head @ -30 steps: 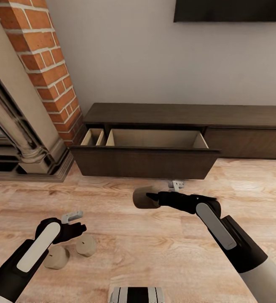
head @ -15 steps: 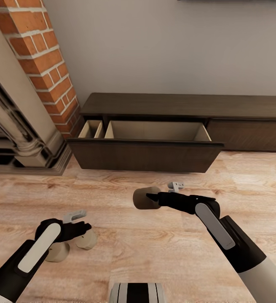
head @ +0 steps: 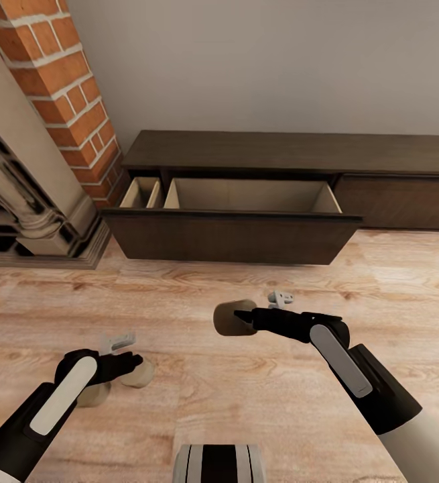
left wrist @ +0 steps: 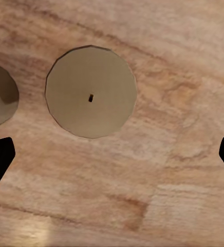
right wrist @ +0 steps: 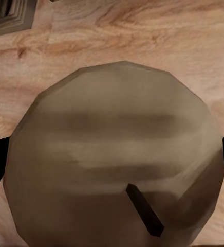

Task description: Place each of the two pumpkins and all three candles from the living room inside a cabinet in the living room (use any cabinet), then make sure every cabinet is closed, and position the cauldron so it is next to a table in the living room.

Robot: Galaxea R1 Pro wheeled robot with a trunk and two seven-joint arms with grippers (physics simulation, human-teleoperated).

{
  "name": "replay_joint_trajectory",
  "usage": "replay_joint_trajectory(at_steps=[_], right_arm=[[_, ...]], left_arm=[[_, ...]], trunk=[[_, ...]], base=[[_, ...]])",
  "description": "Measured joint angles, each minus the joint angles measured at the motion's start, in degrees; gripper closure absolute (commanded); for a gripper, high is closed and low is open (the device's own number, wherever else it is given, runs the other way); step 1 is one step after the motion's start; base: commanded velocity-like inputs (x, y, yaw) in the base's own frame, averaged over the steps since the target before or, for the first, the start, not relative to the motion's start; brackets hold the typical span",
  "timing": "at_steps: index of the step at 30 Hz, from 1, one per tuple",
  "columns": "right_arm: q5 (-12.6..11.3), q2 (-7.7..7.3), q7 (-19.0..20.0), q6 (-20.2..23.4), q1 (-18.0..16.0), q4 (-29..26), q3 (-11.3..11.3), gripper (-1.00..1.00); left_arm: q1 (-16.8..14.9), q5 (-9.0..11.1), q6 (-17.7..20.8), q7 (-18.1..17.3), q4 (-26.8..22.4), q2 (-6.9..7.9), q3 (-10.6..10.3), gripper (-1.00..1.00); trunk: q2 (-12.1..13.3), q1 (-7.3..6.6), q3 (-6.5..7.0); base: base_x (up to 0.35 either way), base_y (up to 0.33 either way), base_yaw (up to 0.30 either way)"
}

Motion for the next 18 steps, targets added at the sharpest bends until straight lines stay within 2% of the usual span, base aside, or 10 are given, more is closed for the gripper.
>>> replay_joint_trajectory(at_steps=[18], right_arm=[[-0.02,0.02,0.01,0.00,0.00,0.19,0.00,1.00]], left_arm=[[0.00,0.00,-0.41,0.00,0.06,-0.01,-0.49,-1.00]], trunk=[[-0.24,0.46,-3.99]], base=[[0.000,0.000,0.000]])
